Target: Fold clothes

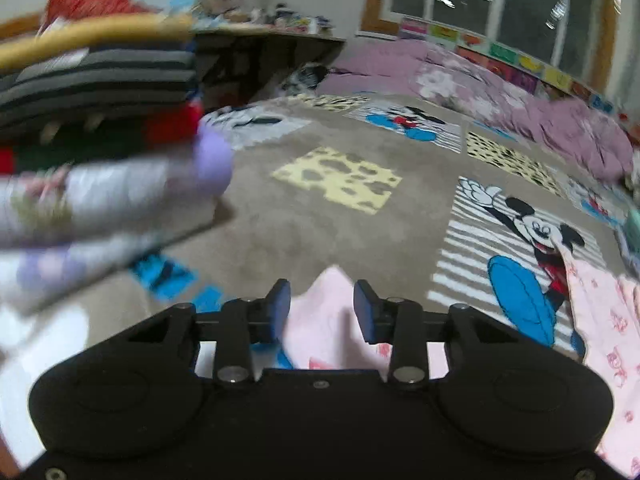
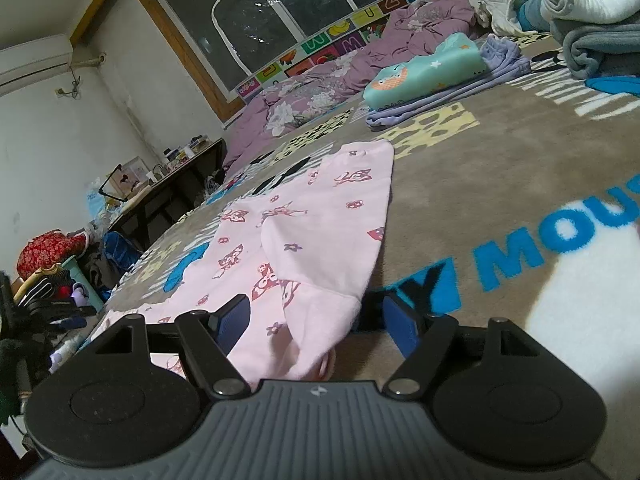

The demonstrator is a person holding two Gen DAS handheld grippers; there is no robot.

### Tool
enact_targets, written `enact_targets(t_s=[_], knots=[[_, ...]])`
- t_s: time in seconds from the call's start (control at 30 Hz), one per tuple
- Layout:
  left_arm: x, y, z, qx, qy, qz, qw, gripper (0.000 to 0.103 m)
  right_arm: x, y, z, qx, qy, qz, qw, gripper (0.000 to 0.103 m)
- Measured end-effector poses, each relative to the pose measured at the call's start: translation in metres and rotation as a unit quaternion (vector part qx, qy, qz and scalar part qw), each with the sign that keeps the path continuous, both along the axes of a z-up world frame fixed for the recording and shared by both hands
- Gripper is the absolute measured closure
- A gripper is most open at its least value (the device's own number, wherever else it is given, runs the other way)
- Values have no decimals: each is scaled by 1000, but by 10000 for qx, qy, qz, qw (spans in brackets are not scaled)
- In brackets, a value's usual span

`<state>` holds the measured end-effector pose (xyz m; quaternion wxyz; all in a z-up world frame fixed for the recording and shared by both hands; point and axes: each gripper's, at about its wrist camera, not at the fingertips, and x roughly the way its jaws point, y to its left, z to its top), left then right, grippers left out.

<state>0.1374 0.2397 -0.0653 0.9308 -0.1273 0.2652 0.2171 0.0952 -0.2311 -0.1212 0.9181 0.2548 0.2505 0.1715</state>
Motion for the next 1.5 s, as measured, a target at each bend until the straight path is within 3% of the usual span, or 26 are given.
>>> enact_targets(t_s=[0.07, 0.13, 0.23, 0.3, 0.37, 0.43, 0.5, 0.6, 0.73, 0.83, 0.97, 1.2, 1.5], knots=[[-6, 1, -4, -140, -32, 48, 9999, 68, -1, 0, 0, 3, -6, 0, 10000, 30], [-8, 5, -11, -598, 21, 19, 9982, 68, -2, -1, 0, 11, -15, -3, 10000, 30], [2, -2, -19, -586, 407, -69, 9974, 62, -3, -3, 0, 116, -33, -17, 9999, 30], [3, -11, -14, -456, 507, 2, 9977, 68, -6, -7, 1, 215, -51, -63, 9997, 30], [-5, -27, 1, -509, 95, -93, 9986, 63, -11, -12, 4, 356, -95, -151, 9992, 30], [-14, -45, 9, -817, -204, -288, 9960, 45, -15, -17, 8, 510, -143, -209, 9984, 30], [-16, -65, 8, -1058, -340, -485, 9926, 33, -18, -24, 12, 601, -185, -253, 9977, 30], [-12, -99, -5, -1365, -319, -913, 9859, 29, -17, -36, 15, 741, -94, -336, 9966, 30], [-3, -136, -17, -1281, -192, -1494, 9803, 30, -8, -52, 17, 836, 192, -490, 9951, 30], [7, -154, -13, -787, -228, -1874, 9789, 31, 5, -58, 13, 921, 410, -475, 9938, 30], [20, -153, -22, -1094, -345, -2294, 9666, 31, 41, -56, 21, 628, 583, -209, 9961, 30], [28, -150, -33, -1413, -277, -2383, 9604, 31, 137, -65, 24, 488, 927, -97, 9944, 37], [27, -140, -35, -1735, -330, -2422, 9540, 31, 221, -58, 16, 252, 1170, -11, 9928, 38]])
